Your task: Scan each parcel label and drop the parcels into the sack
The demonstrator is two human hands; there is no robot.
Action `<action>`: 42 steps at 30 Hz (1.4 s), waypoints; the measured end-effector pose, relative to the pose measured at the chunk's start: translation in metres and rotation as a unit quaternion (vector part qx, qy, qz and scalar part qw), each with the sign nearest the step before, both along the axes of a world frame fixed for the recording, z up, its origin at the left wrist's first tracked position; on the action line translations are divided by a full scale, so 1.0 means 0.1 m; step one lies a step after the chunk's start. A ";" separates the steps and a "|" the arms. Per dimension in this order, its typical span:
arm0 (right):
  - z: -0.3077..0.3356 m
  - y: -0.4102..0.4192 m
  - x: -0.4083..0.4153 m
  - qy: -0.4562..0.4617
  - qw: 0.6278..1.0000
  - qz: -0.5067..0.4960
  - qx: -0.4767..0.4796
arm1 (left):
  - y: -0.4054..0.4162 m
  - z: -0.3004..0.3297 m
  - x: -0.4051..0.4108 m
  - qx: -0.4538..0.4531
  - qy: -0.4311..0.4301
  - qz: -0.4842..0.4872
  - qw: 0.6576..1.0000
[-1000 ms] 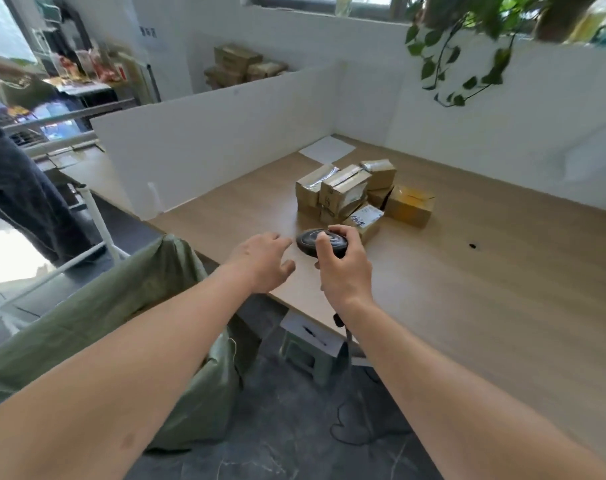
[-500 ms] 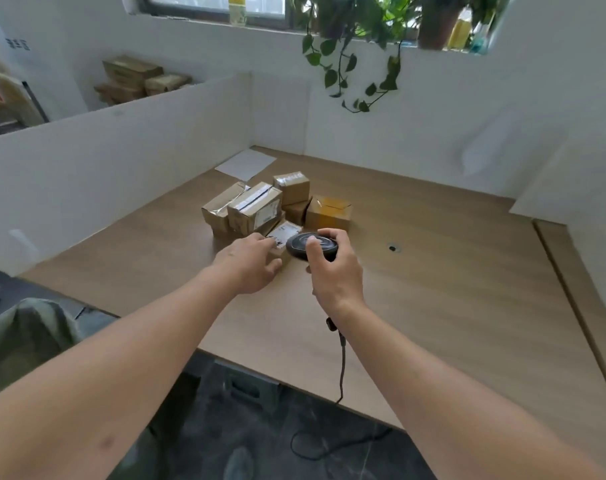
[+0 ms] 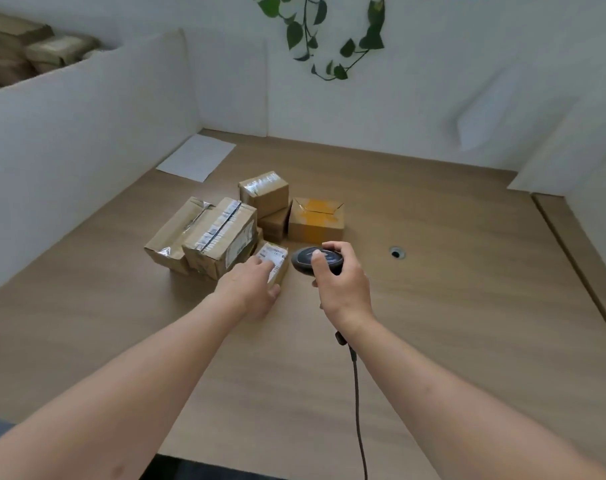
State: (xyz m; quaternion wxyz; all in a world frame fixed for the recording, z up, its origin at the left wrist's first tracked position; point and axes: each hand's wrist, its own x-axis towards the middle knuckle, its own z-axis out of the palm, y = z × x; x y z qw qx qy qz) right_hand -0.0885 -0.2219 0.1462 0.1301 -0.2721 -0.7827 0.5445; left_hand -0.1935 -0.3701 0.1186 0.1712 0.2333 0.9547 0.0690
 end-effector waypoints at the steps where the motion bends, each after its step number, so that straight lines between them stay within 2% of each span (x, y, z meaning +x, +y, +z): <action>1: -0.07 0.00 -0.13 -0.007 1.000 -0.006 -0.004 | 0.01 -0.10 -0.12 0.002 -0.011 0.000 1.000; 10: -0.73 0.05 -0.73 -0.076 0.996 -0.026 -0.037 | 0.09 -0.96 -0.74 -0.016 -0.074 0.034 0.997; 14: -0.97 0.11 -0.77 -0.100 0.993 -0.032 -0.045 | 0.12 -1.17 -0.73 -0.015 -0.043 0.050 0.998; 18: -1.10 0.19 -0.75 -0.112 0.992 -0.036 -0.049 | 0.14 -1.31 -0.67 0.072 0.002 0.096 0.993; 21: -1.16 0.27 -0.70 -0.115 0.990 -0.050 -0.057 | 0.25 -1.32 -0.70 0.118 -0.065 0.126 0.983; 28: -1.24 0.48 -0.63 -0.116 0.988 -0.075 -0.066 | 0.37 -1.41 -0.63 0.111 -0.142 0.188 0.965; 32: -1.25 0.52 -0.62 -0.111 0.987 -0.088 -0.079 | 0.35 -1.32 -0.75 0.138 -0.190 0.143 0.961; 38: -1.19 0.47 -0.60 -0.098 0.986 -0.090 -0.100 | 0.32 -1.23 -0.86 0.114 -0.247 0.092 0.958; 42: -1.05 0.48 -0.59 -0.078 0.986 -0.108 -0.103 | 0.34 -1.12 -0.82 0.203 -0.280 0.110 0.932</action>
